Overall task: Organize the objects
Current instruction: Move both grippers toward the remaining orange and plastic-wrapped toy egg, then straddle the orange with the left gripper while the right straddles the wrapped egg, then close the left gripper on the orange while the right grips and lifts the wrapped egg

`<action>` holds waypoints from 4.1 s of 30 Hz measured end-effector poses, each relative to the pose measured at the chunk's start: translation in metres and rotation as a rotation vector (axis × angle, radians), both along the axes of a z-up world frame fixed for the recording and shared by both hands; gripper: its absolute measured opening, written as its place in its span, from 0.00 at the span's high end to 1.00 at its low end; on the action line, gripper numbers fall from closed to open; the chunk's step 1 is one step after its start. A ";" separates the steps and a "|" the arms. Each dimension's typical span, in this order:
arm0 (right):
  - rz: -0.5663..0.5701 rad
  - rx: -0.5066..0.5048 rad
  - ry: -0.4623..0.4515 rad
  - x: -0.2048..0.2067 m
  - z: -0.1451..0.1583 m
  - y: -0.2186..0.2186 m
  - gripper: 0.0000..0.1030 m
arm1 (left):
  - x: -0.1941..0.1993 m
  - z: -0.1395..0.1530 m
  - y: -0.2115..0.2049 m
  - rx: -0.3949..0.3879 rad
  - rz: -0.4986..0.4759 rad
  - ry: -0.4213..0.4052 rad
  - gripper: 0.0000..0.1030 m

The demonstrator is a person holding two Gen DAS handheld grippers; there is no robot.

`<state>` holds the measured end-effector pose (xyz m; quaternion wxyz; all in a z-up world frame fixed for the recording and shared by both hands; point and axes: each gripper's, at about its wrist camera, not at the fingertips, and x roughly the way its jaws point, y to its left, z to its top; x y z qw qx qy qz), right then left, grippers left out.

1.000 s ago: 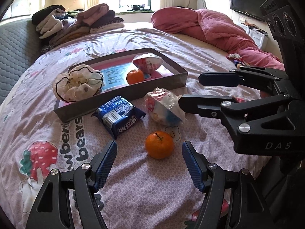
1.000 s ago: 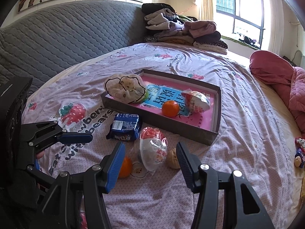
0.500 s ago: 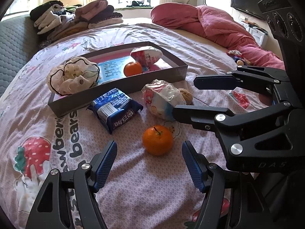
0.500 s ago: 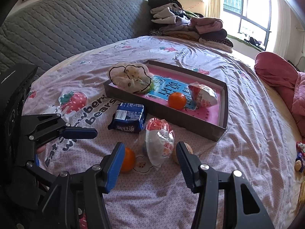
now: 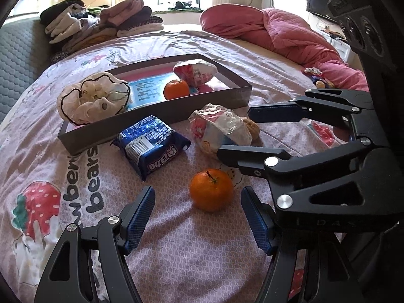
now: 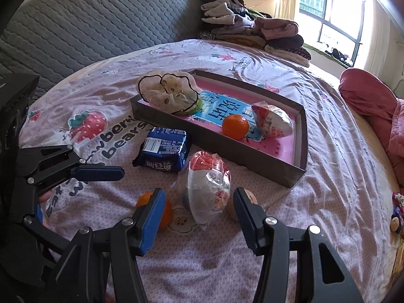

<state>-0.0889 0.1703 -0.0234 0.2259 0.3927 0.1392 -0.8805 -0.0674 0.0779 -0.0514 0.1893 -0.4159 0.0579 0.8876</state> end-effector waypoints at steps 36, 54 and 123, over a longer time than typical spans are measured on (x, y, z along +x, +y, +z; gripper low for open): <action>0.049 0.092 0.024 -0.028 -0.016 -0.018 0.48 | -0.024 -0.019 0.006 0.055 -0.005 -0.028 0.44; 0.035 0.011 0.024 -0.028 -0.004 -0.005 0.48 | -0.026 -0.018 0.004 0.104 -0.033 -0.048 0.63; -0.058 -0.258 0.271 -0.002 0.114 0.023 0.48 | -0.027 0.126 -0.044 0.030 0.194 0.290 0.63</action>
